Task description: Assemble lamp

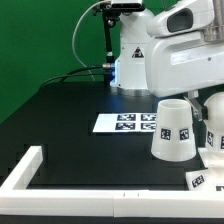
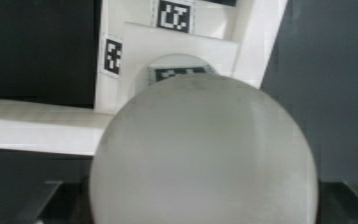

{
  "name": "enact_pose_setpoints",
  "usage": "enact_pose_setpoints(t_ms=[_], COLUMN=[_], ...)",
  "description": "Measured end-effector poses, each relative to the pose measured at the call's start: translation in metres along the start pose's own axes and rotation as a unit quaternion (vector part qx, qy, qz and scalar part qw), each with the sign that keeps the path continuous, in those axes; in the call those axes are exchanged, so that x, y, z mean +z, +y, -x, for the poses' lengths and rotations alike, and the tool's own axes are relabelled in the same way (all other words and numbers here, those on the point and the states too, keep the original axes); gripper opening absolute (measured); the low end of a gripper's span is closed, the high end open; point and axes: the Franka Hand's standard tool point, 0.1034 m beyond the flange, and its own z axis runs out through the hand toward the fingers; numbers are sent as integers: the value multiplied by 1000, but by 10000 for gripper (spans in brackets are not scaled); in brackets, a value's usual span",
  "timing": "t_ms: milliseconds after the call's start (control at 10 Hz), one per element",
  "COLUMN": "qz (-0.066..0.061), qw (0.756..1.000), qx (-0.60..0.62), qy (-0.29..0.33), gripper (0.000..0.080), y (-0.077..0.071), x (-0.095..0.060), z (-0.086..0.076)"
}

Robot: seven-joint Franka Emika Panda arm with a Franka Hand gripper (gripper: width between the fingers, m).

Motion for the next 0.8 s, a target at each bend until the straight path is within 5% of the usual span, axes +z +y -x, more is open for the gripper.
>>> enact_pose_setpoints(t_ms=[200,400,800], qz=[4,3,-21], qw=[988,941,882], qx=[151,338,470], qy=[19,22,15], gripper=[563,565,566], y=[0,-1,-4], x=[-2,-1,-1], z=[2,8,11])
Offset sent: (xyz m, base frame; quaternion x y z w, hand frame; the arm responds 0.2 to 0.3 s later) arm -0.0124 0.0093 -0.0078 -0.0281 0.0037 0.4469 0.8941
